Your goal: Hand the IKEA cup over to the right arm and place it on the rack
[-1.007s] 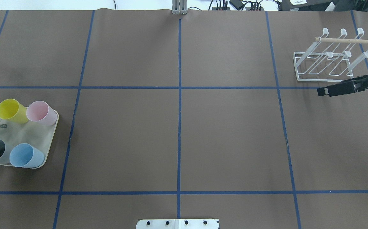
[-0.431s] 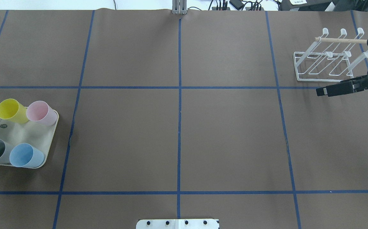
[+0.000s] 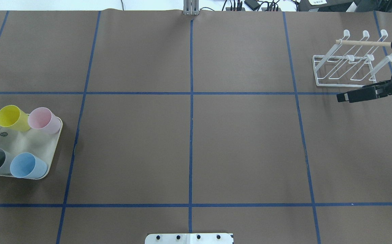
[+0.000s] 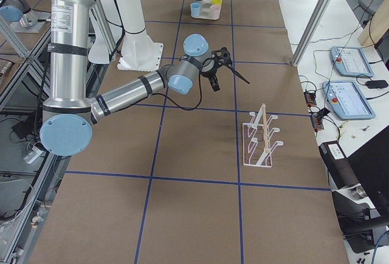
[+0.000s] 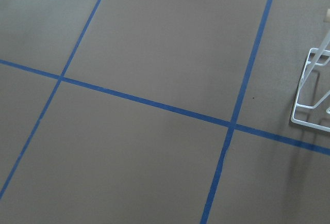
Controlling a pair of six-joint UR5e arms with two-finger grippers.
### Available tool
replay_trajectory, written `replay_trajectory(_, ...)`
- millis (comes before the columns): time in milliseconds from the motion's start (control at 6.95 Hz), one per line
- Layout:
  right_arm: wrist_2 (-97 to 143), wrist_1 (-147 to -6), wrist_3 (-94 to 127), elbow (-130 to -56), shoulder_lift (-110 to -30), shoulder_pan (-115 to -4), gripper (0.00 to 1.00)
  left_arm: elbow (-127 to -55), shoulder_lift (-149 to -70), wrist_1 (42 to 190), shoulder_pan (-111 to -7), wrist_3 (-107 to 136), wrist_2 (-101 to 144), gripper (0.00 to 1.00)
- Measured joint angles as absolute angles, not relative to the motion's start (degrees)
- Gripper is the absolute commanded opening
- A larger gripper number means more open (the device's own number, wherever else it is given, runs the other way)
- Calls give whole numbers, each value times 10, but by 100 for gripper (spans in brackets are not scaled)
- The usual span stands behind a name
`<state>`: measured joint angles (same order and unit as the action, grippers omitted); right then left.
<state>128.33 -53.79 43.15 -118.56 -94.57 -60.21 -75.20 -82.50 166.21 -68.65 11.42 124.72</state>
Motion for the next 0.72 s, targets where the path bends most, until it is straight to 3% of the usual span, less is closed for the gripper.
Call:
replay_trajectory(431, 1283, -538, 431, -1186, -945, -602, 100, -751, -835, 1655, -693, 114, 1285, 0)
replay_trajectory(719, 1277, -538, 428, -1186, -940, -602, 100, -752, -863, 1628, -757, 114, 1325, 0)
